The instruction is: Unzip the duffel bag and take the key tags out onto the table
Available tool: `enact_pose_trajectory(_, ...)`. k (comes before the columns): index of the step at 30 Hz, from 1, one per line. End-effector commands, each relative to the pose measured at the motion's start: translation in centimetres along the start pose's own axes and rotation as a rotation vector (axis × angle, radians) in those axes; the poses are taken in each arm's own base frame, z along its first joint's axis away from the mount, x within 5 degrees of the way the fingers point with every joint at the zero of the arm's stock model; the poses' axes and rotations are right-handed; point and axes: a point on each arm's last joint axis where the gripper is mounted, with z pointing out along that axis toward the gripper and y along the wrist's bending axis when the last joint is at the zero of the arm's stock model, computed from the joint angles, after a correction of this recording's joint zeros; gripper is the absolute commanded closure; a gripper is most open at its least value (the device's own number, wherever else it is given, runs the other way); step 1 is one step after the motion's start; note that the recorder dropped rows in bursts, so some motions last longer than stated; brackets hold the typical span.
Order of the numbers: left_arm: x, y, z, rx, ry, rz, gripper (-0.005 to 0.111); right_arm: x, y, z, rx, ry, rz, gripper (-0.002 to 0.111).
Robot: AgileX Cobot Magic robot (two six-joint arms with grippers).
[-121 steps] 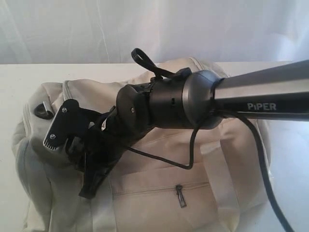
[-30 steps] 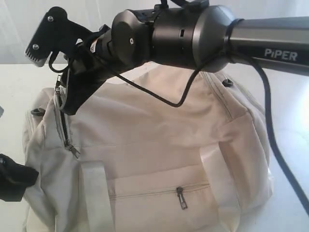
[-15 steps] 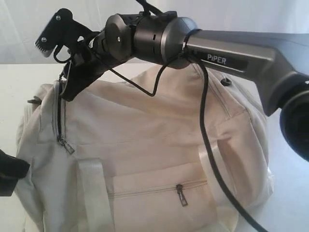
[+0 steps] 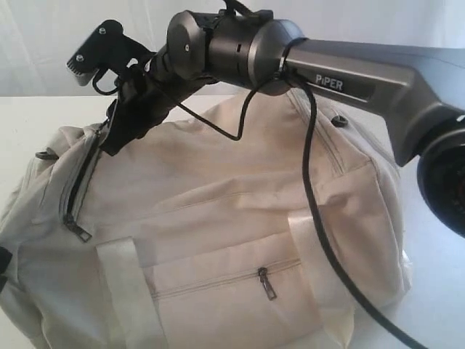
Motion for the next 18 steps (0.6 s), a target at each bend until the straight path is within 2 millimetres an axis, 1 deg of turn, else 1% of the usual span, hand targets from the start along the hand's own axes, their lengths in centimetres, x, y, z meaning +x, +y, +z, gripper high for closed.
enact_pose_trajectory(1, 1.5, -0.1, -0.1, 0.006, 0.124, 0.002, 0.107, 0.4, -1.7, -1.9, 0.004, 0.051, 0.016, 0.108)
enact_pose_trajectory(4, 1.5, -0.1, -0.1, 0.008, 0.117, -0.001, 0.107, 0.7, -1.3, -2.3, -0.045, 0.1, 0.024, 0.108)
enact_pose_trajectory(12, 1.4, -0.1, -0.1, 0.007, 0.11, -0.001, 0.107, 0.6, 0.0, -2.5, -0.18, 0.107, 0.133, 0.108)
enact_pose_trajectory(15, 1.4, -0.1, -0.1, 0.006, 0.106, -0.001, 0.107, 0.7, 0.1, -2.6, -0.192, 0.12, 0.132, 0.099)
enact_pose_trajectory(18, 1.4, -0.1, -0.1, 0.008, 0.106, -0.002, 0.107, 0.8, 0.2, -3.0, -0.216, 0.145, 0.131, 0.083)
